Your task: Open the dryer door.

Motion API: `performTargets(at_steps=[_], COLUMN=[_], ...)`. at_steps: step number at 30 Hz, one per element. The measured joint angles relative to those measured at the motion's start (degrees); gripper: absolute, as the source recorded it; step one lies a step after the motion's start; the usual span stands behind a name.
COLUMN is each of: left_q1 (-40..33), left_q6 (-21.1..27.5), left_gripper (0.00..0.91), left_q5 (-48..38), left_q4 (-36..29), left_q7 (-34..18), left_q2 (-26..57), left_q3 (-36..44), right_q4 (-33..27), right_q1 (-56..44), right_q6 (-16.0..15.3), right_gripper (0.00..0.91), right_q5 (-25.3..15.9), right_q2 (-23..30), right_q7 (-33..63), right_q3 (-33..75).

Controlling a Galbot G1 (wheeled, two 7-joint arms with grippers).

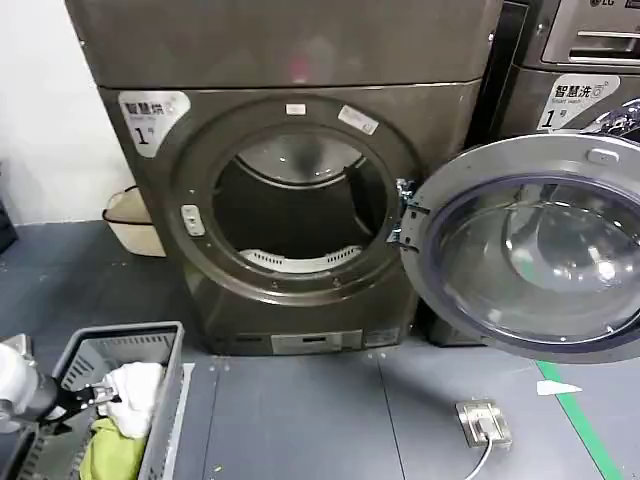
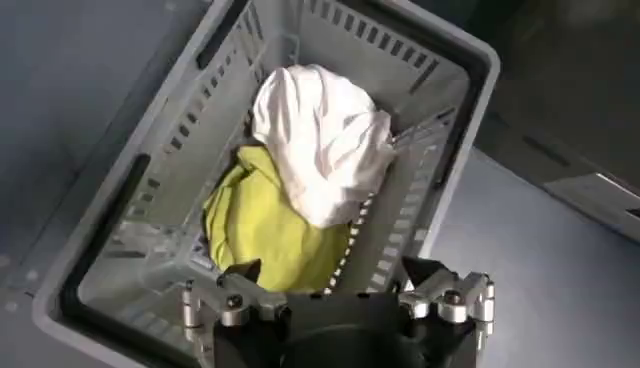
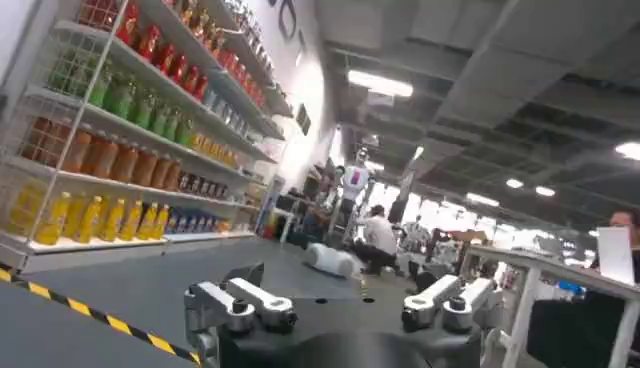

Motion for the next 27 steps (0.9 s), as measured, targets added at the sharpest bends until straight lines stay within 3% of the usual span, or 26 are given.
performTargets(at_steps=[27], left_q1=[-0.4], left_q6=[0.0], left_gripper=[0.907], left_q5=[-0.7], left_q4=[0.8], left_q7=[-0.3], left_q2=[0.3], left_q3=[0.2], right_q4=[-1.2], right_q1=[0.1], right_q6=[-0.1], right_gripper=[0.907], right_q5=[-0.4], right_q2=[0.3], right_q7=[0.5], right_q3=[0.3])
